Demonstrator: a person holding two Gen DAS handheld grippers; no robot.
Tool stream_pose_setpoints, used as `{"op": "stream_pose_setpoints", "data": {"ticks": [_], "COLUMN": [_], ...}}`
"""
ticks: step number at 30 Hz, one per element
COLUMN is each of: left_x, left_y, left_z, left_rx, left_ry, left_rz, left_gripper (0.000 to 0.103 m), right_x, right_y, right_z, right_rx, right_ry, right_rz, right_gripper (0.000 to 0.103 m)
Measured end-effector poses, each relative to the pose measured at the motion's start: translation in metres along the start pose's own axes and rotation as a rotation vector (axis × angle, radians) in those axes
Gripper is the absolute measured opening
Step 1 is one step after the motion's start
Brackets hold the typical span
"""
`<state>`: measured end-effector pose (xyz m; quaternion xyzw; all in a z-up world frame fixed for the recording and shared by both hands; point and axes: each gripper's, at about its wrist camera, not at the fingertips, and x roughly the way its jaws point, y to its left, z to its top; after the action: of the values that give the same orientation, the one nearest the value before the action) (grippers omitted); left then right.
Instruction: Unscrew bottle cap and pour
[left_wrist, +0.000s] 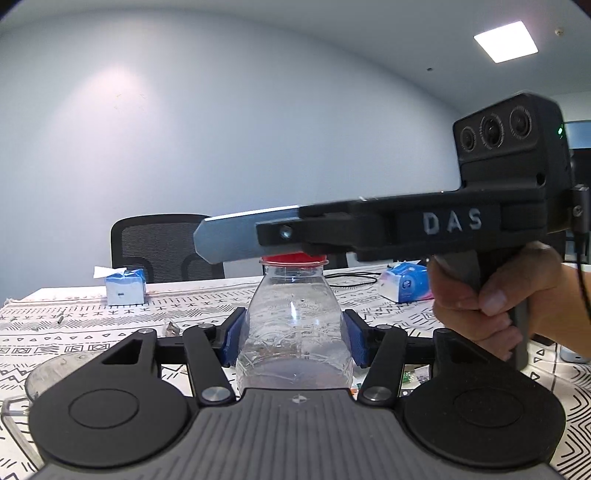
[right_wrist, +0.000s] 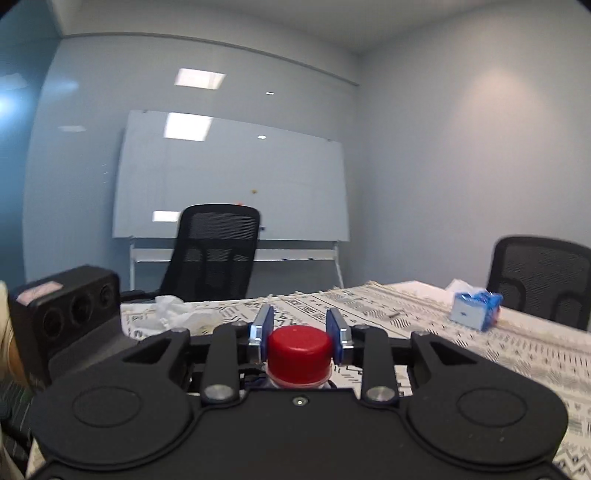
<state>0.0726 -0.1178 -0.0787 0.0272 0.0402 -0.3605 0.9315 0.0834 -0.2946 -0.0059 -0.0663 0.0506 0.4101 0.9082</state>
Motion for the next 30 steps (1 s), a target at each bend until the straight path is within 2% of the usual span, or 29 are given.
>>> {"op": "stream_pose_setpoints", "data": {"ticks": [4,7,10,12,14,17,19,20,23,25,26,30], "left_x": [0.0,0.004,0.012,0.015,0.021,0.024,0.025,0.026,0.026,0.027,0.027,0.026], "left_y": [0.001,0.002,0.003,-0.001,-0.006,-0.009,-0.01,-0.01,-0.011,-0.013,-0.014,-0.017], "left_z": [0.0,-0.002,-0.002,-0.003,-0.005,-0.005,-0.003,-0.002,0.001,0.003,0.004,0.007], "left_rx": [-0.012,-0.007,-0.003,0.009,0.042,0.054,0.053,0.052,0.037,0.04,0.041,0.044], "left_ry": [-0.002,-0.008,-0.009,-0.008,0.019,0.023,0.019,0.018,0.015,0.015,0.014,0.015], "left_rz": [-0.013,-0.005,0.003,0.029,0.045,0.058,0.065,0.068,0.078,0.084,0.087,0.083], "left_gripper": [0.052,0.055,0.056,0.058,0.07,0.07,0.068,0.059,0.058,0.057,0.057,0.057], "right_x": [-0.005,-0.007,-0.007,-0.004,-0.001,0.003,0.003,0.002,0.003,0.005,0.006,0.015], "right_y": [-0.009,-0.009,0.014,0.036,0.05,0.069,0.068,0.066,0.06,0.058,0.058,0.065], "right_z": [0.003,0.006,0.008,0.008,0.006,0.002,0.003,0.005,0.01,0.012,0.011,0.007], "right_rx": [-0.031,0.01,0.032,0.019,0.01,0.001,0.07,0.1,0.152,0.146,0.141,0.103], "right_ry": [0.007,0.013,0.021,0.025,0.024,0.0,-0.01,-0.015,-0.009,0.018,0.027,0.05], "right_rz": [0.096,0.081,-0.102,-0.242,-0.317,-0.431,-0.461,-0.479,-0.525,-0.55,-0.553,-0.594], "right_gripper": [0.033,0.033,0.038,0.049,0.052,0.054,0.054,0.054,0.053,0.048,0.035,0.033]}}
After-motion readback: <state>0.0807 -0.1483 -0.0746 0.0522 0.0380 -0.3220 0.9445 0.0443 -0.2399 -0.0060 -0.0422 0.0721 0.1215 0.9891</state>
